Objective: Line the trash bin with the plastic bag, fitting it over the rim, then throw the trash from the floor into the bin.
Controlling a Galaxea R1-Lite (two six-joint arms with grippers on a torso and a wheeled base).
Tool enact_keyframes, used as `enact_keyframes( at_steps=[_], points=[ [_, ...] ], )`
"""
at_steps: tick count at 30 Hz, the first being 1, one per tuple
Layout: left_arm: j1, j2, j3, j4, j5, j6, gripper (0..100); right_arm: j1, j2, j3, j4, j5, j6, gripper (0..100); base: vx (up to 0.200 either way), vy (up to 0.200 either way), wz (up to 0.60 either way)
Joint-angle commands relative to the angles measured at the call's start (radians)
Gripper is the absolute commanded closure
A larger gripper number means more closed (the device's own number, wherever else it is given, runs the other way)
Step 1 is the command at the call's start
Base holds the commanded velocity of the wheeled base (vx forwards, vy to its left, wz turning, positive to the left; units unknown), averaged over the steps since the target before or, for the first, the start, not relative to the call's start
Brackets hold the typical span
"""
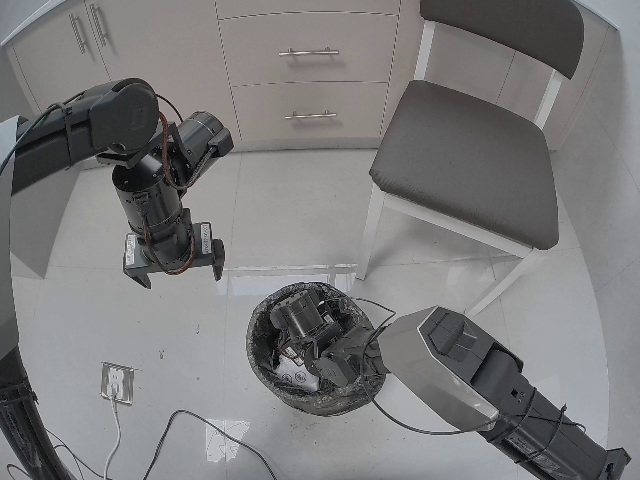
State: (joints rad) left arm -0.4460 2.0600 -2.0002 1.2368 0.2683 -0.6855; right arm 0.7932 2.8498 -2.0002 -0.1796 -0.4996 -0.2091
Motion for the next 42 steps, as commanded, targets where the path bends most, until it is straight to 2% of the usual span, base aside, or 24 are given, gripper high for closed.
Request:
enact_keyframes(
  at_steps=[1,11,15,16,18,21,22,23,27,32,35,39,42],
  points=[
    [0.0,-0.003,0.0,0.0,0.0,0.0,0,-0.002,0.033,0.0,0.0,0.001,0.001,100,0.0,0.0,0.0],
    [0.001,-0.11,0.0,0.0,0.006,0.021,0,-0.025,0.059,0.0,0.002,0.006,0.01,100,0.0,0.0,0.0],
    [0.009,-0.23,0.0,0.024,0.008,0.086,0,-0.031,0.051,0.0,0.0,-0.001,0.01,100,0.0,0.0,0.0],
    [0.033,-0.305,0.0,0.066,0.008,0.143,0,-0.028,0.036,0.0,0.002,-0.004,0.007,100,0.0,0.0,0.0],
    [0.053,-0.368,0.0,0.118,0.009,0.184,0,-0.02,0.01,0.0,0.006,-0.005,0.007,100,0.0,0.0,0.0],
    [0.105,-0.455,0.0,0.228,0.008,0.213,0,0.0,-0.044,0.0,0.025,-0.011,0.007,100,0.0,0.0,0.0],
    [0.105,-0.455,0.0,0.228,0.008,0.213,0,0.0,-0.044,0.0,0.025,-0.011,0.007,100,0.0,0.0,0.0],
    [0.165,-0.503,0.0,0.325,0.006,0.213,0,0.018,-0.087,0.0,0.069,-0.034,0.008,100,0.0,0.0,0.0],
    [0.231,-0.623,0.0,0.329,0.003,0.162,0,0.05,-0.164,0.0,0.141,-0.062,0.013,100,0.0,0.0,0.0],
    [0.227,-0.839,0.0,0.325,-0.001,0.181,0,0.072,-0.257,0.0,0.242,-0.063,0.013,100,0.0,0.0,0.0],
    [0.227,-1.011,0.0,0.313,-0.003,0.279,0,0.075,-0.336,0.0,0.325,-0.065,0.013,100,0.0,0.0,0.0],
    [0.227,-1.183,0.0,0.282,0.0,0.297,0,0.074,-0.435,0.0,0.419,-0.065,0.019,100,0.0,0.0,0.0],
    [0.227,-1.321,0.216,0.216,-0.001,0.305,0,0.075,-0.52,0.0,0.509,-0.065,0.039,100,0.0,0.0,0.0]
  ],
)
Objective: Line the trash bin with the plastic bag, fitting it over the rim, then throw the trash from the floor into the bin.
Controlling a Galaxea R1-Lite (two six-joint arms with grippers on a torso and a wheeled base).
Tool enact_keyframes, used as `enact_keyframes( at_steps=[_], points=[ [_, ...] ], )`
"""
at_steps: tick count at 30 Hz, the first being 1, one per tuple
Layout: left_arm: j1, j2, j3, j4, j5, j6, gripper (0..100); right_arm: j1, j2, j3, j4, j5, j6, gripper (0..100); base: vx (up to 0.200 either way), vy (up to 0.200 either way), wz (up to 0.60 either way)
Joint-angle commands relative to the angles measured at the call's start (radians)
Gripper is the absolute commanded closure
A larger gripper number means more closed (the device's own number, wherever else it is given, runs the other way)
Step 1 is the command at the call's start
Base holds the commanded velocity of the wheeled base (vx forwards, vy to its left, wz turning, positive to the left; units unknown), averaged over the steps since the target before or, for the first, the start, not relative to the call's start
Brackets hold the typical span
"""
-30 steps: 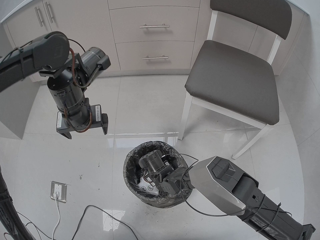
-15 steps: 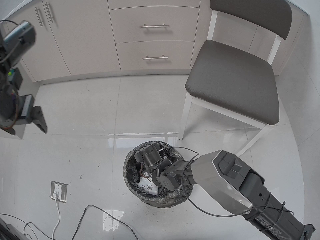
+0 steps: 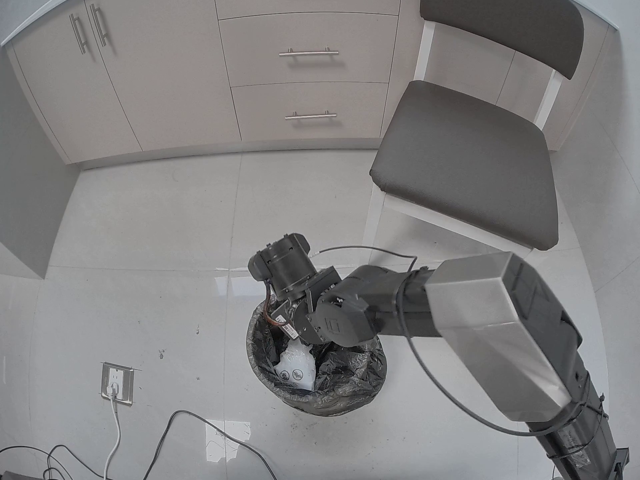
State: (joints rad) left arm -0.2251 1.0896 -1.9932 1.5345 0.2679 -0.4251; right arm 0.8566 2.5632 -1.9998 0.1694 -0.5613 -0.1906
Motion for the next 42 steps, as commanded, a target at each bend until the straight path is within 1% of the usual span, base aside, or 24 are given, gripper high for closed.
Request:
enact_keyframes(
  at_steps=[1,2,3,6,7,8,11,15,17,18,19,22,24,26,29,30,31,32,33,34,36,38,40,42],
  points=[
    [0.007,-0.376,0.263,-0.106,-0.001,0.045,0,0.012,-0.251,0.0,0.187,-0.003,0.025,100,0.0,0.0,0.0],
    [0.009,-0.448,0.412,-0.181,0.005,0.045,0,0.013,-0.307,0.0,0.26,-0.003,0.045,100,0.0,0.0,0.0],
    [0.01,-0.485,0.488,-0.226,0.008,0.045,0,0.013,-0.34,0.0,0.309,-0.003,0.057,100,0.0,0.0,0.0],
    [0.023,-0.6,0.677,-0.321,0.042,0.04,0,0.021,-0.449,0.0,0.487,-0.012,0.094,100,0.0,0.0,0.0],
    [0.023,-0.6,0.677,-0.321,0.042,0.04,0,0.021,-0.449,0.0,0.487,-0.012,0.094,100,0.0,0.0,0.0],
    [0.035,-0.703,0.778,-0.339,0.074,0.039,0,0.032,-0.528,0.0,0.615,-0.032,0.102,100,0.0,0.0,0.0],
    [0.049,-0.823,0.855,-0.373,0.077,0.039,0,0.059,-0.604,0.0,0.71,-0.072,0.105,100,0.0,0.0,0.0],
    [0.109,-0.965,0.968,-0.442,0.077,0.046,0,0.128,-0.699,0.0,0.763,-0.18,0.106,100,0.0,0.0,0.0],
    [0.113,-0.99,0.99,-0.455,0.077,0.046,0,0.145,-0.716,0.0,0.769,-0.201,0.108,100,0.0,0.0,0.0],
    [0.116,-0.996,1.024,-0.448,0.088,0.019,0,0.187,-0.765,0.0,0.796,-0.256,0.109,100,0.0,0.0,0.0],
    [0.116,-0.994,1.024,-0.447,0.088,-0.014,0,0.199,-0.787,0.0,0.811,-0.279,0.109,100,0.0,0.0,0.0],
    [0.116,-0.994,1.038,-0.455,0.09,-0.08,0,0.205,-0.847,0.0,0.834,-0.327,0.108,100,0.0,0.0,0.0],
    [0.116,-0.994,1.059,-0.456,0.09,-0.08,0,0.191,-0.876,0.0,0.837,-0.332,0.106,100,0.0,0.0,0.0],
    [0.116,-0.994,1.091,-0.456,0.091,-0.078,0,0.164,-0.908,0.0,0.851,-0.333,0.108,100,0.0,0.0,0.0],
    [0.116,-0.994,1.134,-0.458,0.102,-0.089,0,0.03,-0.988,0.0,0.924,-0.328,0.108,100,0.0,0.0,0.0],
    [0.116,-0.994,1.134,-0.458,0.102,-0.089,0,0.03,-0.988,0.0,0.924,-0.328,0.108,100,0.0,0.0,0.0],
    [0.116,-0.994,1.133,-0.459,0.113,-0.09,0,-0.05,-1.034,0.0,0.969,-0.322,0.109,100,0.0,0.0,0.0],
    [0.116,-0.994,1.13,-0.459,0.12,-0.089,0,-0.085,-1.06,0.0,0.993,-0.321,0.111,100,0.0,0.0,0.0],
    [0.116,-0.994,1.13,-0.459,0.12,-0.089,0,-0.085,-1.06,0.0,0.993,-0.321,0.111,100,0.0,0.0,0.0],
    [0.118,-0.994,1.126,-0.459,0.129,-0.089,0,-0.125,-1.094,0.0,1.033,-0.319,0.111,100,0.0,0.0,0.0],
    [0.153,-0.998,1.133,-0.459,0.131,-0.092,0,-0.186,-1.146,0.0,1.096,-0.315,0.111,100,0.0,0.0,0.0],
    [0.25,-1.053,1.162,-0.465,0.123,-0.063,0,-0.246,-1.193,0.0,1.145,-0.301,0.114,100,0.0,0.0,0.0],
    [0.259,-1.071,1.194,-0.455,0.131,-0.06,0,-0.272,-1.215,0.0,1.168,-0.29,0.115,100,0.0,0.0,0.0],
    [0.247,-1.062,1.209,-0.464,0.131,-0.109,0,-0.327,-1.259,0.0,1.231,-0.262,0.129,100,0.0,0.0,0.0]
  ],
)
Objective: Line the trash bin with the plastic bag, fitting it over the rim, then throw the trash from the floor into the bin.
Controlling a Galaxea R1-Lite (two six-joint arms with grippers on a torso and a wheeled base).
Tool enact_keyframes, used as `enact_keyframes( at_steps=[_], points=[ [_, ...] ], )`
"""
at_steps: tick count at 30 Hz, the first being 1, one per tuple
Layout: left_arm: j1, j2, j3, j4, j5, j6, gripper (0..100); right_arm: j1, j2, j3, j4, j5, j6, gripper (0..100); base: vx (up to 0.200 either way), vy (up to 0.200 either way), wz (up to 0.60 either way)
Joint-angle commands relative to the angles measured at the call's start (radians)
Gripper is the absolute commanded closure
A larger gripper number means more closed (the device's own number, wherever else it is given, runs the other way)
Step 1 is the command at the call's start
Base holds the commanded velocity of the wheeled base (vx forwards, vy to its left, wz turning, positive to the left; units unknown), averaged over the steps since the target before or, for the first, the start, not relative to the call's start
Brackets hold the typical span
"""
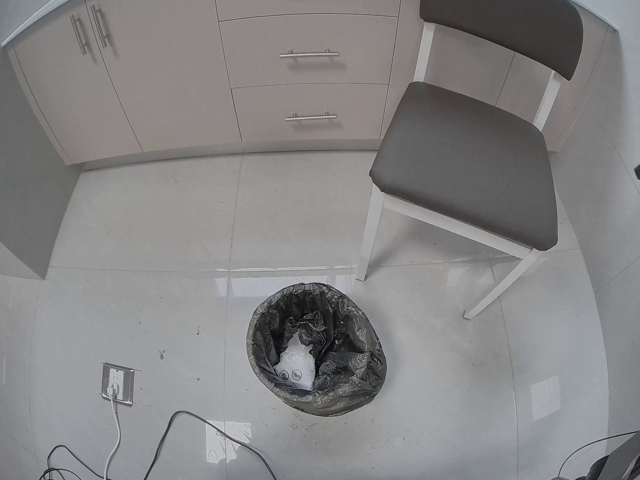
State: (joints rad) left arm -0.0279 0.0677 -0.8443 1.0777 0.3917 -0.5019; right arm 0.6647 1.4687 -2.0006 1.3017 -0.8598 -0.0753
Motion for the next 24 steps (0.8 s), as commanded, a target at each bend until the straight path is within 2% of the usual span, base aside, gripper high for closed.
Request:
enact_keyframes(
  at_steps=[1,2,4,6,7,8,9,10,14,16,18,19,21,24],
  points=[
    [0.049,-0.04,0.06,-0.007,0.007,-0.037,0,-0.139,-0.166,0.001,0.103,0.038,0.015,100,0.0,0.0,0.0],
    [0.046,-0.046,0.073,-0.012,0.006,-0.046,0,-0.166,-0.186,0.001,0.133,0.058,0.022,100,0.0,0.0,0.0],
    [0.039,-0.068,0.14,-0.058,-0.002,0.025,0,-0.212,-0.225,0.001,0.199,0.113,0.031,100,0.0,0.0,0.0],
    [0.037,-0.068,0.248,-0.188,-0.004,0.088,0,-0.274,-0.252,0.001,0.241,0.174,0.035,100,0.0,0.0,0.0],
    [0.037,-0.068,0.248,-0.188,-0.004,0.088,0,-0.274,-0.252,0.001,0.241,0.174,0.035,100,0.0,0.0,0.0],
    [0.037,-0.068,0.363,-0.328,-0.005,0.129,0,-0.339,-0.281,0.001,0.254,0.26,0.052,100,0.0,0.0,0.0],
    [0.037,-0.068,0.419,-0.407,-0.005,0.158,0,-0.369,-0.298,0.001,0.254,0.306,0.068,100,0.0,0.0,0.0],
    [0.037,-0.068,0.464,-0.47,-0.007,0.18,0,-0.389,-0.311,0.001,0.255,0.338,0.08,100,0.0,0.0,0.0],
    [0.037,-0.068,0.746,-0.909,-0.036,0.324,0,-0.497,-0.409,0.001,0.255,0.482,0.101,100,0.0,0.0,0.0],
    [0.037,-0.068,0.815,-1.067,-0.068,0.405,0,-0.528,-0.473,0.001,0.254,0.548,0.103,100,0.0,0.0,0.0],
    [0.036,-0.068,0.827,-1.104,-0.105,0.436,0,-0.563,-0.542,0.001,0.252,0.616,0.103,100,0.0,0.0,0.0],
    [0.036,-0.068,0.827,-1.099,-0.12,0.439,0,-0.576,-0.565,0.001,0.251,0.64,0.103,100,0.0,0.0,0.0],
    [0.036,-0.068,0.826,-1.093,-0.195,0.433,0,-0.619,-0.665,0.001,0.232,0.731,0.103,100,0.0,0.0,0.0],
    [0.036,-0.068,0.826,-1.09,-0.254,0.434,0,-0.674,-0.797,0.001,0.174,0.832,0.103,100,0.0,0.0,0.0]
  ],
)
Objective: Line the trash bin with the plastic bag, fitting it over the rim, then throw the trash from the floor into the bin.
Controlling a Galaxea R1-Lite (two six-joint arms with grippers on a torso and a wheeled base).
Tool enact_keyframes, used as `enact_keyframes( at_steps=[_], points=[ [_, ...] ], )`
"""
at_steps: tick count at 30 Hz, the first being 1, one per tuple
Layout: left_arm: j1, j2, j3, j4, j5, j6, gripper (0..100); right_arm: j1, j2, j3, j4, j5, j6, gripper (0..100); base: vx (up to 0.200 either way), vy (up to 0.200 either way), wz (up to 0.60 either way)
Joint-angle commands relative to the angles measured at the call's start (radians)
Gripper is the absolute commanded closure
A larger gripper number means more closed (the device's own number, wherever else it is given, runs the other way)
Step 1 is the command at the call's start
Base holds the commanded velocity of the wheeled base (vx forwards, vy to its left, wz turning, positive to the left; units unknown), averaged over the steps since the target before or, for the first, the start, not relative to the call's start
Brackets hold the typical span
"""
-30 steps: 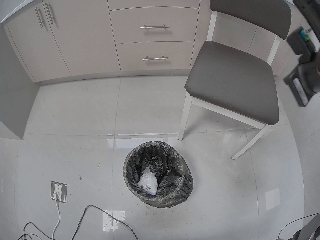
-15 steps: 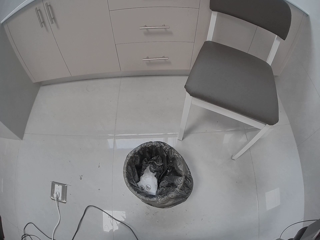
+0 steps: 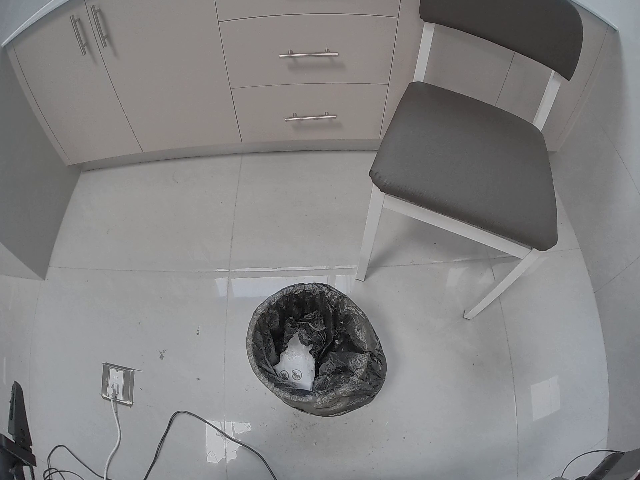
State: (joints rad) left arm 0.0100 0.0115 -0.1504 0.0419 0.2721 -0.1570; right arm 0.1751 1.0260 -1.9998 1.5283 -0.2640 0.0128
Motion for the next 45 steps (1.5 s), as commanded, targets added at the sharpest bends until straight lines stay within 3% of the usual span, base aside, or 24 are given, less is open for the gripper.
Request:
enact_keyframes(
  at_steps=[1,4,6,11,17,19,20,21,22,29,33,35,36,42,45],
  points=[
    [-0.002,-0.011,0.134,-0.057,-0.143,0.096,0,-0.212,-0.414,0.0,-0.091,0.272,0.013,100,0.0,0.0,0.0],
    [-0.002,-0.011,0.132,-0.057,-0.154,0.093,0,-0.253,-0.517,0.0,-0.172,0.316,0.012,100,0.0,0.0,0.0],
    [-0.002,-0.011,0.129,-0.054,-0.156,0.073,0,-0.29,-0.681,0.248,-0.35,0.344,0.007,100,0.0,0.0,0.0],
    [-0.002,-0.011,0.138,-0.059,-0.157,0.079,0,-0.293,-0.857,0.546,-0.55,0.341,0.0,100,0.0,0.0,0.0],
    [-0.004,-0.011,0.144,-0.062,-0.206,0.128,0,-0.25,-0.886,0.631,-0.568,0.344,0.0,100,0.0,0.0,0.0],
    [-0.004,-0.011,0.15,-0.042,-0.271,0.145,0,-0.144,-0.9,0.677,-0.563,0.342,-0.004,100,0.0,0.0,0.0],
    [-0.004,-0.011,0.15,-0.042,-0.271,0.145,0,-0.137,-0.902,0.679,-0.563,0.342,-0.005,100,0.0,0.0,0.0],
    [-0.004,-0.011,0.15,-0.042,-0.269,0.145,0,-0.048,-0.926,0.719,-0.559,0.336,-0.02,100,0.0,0.0,0.0],
    [-0.004,-0.011,0.15,-0.042,-0.269,0.145,0,-0.026,-0.928,0.742,-0.556,0.336,-0.024,100,0.0,0.0,0.0],
    [-0.004,-0.011,0.15,-0.043,-0.269,0.145,0,-0.042,-0.928,0.785,-0.545,0.325,0.052,100,0.0,0.0,0.0],
    [-0.004,-0.011,0.15,-0.043,-0.269,0.142,0,-0.083,-0.929,0.822,-0.559,0.267,0.047,100,0.0,0.0,0.0],
    [-0.004,-0.011,0.15,-0.043,-0.269,0.142,0,-0.197,-0.952,0.889,-0.583,0.249,0.035,100,0.0,0.0,0.0],
    [-0.004,-0.011,0.15,-0.043,-0.269,0.142,0,-0.21,-0.96,0.901,-0.579,0.253,0.033,100,0.0,0.0,0.0],
    [-0.004,-0.011,0.15,-0.043,-0.268,0.137,0,-0.18,-1.026,0.957,-0.557,0.282,0.019,100,0.0,0.0,0.0],
    [-0.004,-0.011,0.15,-0.043,-0.268,0.137,0,-0.172,-1.026,1.095,-0.547,0.247,0.035,100,0.0,0.0,0.0]
  ],
)
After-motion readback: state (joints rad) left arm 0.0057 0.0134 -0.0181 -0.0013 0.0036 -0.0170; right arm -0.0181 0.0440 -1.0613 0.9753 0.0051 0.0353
